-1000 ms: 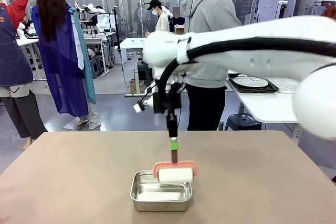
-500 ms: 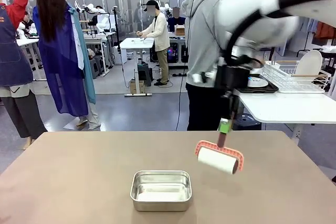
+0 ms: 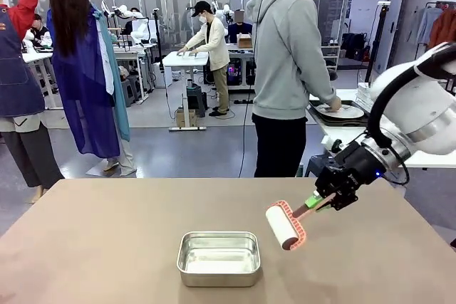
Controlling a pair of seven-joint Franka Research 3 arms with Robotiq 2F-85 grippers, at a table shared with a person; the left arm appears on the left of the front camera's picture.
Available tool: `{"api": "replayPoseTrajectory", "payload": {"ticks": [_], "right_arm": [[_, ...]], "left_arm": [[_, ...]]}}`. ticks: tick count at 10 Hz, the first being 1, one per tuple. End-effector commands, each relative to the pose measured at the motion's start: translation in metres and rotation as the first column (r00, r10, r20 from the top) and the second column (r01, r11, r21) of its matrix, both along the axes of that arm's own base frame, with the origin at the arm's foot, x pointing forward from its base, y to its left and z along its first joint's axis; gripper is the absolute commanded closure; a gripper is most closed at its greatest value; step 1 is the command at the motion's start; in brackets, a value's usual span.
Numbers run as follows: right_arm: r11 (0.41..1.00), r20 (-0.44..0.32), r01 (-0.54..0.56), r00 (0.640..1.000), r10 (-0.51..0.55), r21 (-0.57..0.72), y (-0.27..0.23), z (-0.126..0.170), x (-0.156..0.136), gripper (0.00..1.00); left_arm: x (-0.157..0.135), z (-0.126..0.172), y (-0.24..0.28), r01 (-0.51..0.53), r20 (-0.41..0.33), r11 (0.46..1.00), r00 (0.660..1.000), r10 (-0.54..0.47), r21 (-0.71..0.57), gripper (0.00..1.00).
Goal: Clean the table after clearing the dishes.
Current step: When the right (or left) Handle tray is removed, use the right hand (or left hand) to clean the right (or left) side of the table with the Lint Roller.
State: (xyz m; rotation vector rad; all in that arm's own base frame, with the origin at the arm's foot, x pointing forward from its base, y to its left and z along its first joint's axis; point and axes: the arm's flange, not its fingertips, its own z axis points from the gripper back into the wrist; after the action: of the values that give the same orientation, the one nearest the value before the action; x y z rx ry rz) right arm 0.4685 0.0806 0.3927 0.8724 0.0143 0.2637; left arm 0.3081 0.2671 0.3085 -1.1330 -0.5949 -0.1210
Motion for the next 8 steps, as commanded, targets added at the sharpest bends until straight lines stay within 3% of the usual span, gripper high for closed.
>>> {"api": "replayPoseTrajectory", "payload": {"ticks": [1,2,3,7,8], "right_arm": [[0.999,0.066,0.006,0.998,-0.009,0.043,-0.0047,0.0007,0.0081,0.97],[1.0,0.089,0.004,0.996,-0.006,0.024,-0.0111,0.0015,0.0105,0.97],[0.999,0.014,0.022,1.0,-0.022,0.03,-0.0076,-0.0021,0.0042,0.97],[0.999,0.014,0.022,1.0,-0.022,0.03,-0.0076,-0.0021,0.0042,0.97],[0.999,0.029,0.018,0.999,-0.019,0.032,-0.011,-0.0046,0.0061,0.78]], "left_arm": [[-0.004,0.0048,-0.0004,-0.003,-0.02,1.0,1.0,0.003,0.017,0.0],[-0.004,0.0048,-0.0004,-0.003,-0.02,1.0,1.0,0.003,0.017,0.0],[-0.004,0.0048,-0.0004,-0.003,-0.02,1.0,1.0,0.003,0.017,0.0],[-0.004,0.0048,-0.0004,-0.003,-0.02,1.0,1.0,0.003,0.017,0.0],[-0.004,0.0048,-0.0004,-0.003,-0.02,1.0,1.0,0.003,0.017,0.0]]}}
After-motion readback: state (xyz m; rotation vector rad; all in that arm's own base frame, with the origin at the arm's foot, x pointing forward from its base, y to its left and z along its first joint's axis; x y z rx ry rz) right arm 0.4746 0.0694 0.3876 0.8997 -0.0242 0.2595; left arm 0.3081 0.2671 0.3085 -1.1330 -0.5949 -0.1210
